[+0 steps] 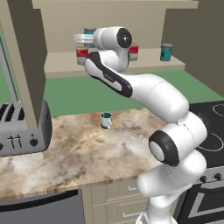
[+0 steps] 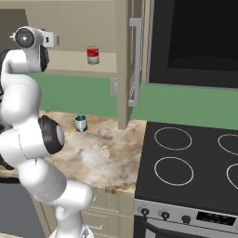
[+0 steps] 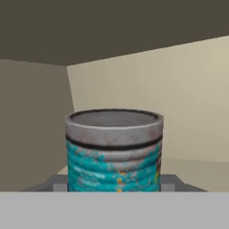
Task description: Stack two cans on top of the other two cans in the cabinet.
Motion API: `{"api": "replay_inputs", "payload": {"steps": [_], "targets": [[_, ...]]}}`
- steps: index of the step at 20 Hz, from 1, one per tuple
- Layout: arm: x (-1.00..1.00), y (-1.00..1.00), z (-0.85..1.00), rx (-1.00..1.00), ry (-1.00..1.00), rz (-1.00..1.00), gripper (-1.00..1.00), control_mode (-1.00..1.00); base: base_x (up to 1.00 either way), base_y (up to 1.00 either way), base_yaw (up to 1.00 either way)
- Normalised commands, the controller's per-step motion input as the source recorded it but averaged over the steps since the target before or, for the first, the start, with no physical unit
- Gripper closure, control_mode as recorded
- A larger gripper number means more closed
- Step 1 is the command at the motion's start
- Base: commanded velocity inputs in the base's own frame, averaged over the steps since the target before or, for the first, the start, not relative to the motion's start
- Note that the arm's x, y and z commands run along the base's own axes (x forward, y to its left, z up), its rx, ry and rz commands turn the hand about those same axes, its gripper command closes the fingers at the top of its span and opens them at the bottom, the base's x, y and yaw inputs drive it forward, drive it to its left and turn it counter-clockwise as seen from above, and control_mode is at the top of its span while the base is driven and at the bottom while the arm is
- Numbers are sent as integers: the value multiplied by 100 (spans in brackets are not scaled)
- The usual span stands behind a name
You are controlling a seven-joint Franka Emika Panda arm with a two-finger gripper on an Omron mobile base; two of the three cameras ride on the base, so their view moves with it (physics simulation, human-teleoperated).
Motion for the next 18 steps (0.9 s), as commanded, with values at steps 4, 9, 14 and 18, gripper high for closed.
{"api": "replay_inputs", "payload": {"steps": [4,9,14,18], "targets": [[14,26,0,-4,0,0,100,-100,0,0,0],[17,22,-9,0,0,0,100,-100,0,0,0],[22,12,-13,-1,0,0,100,-100,0,0,0],[22,1,-12,-4,0,0,100,-100,0,0,0]]}}
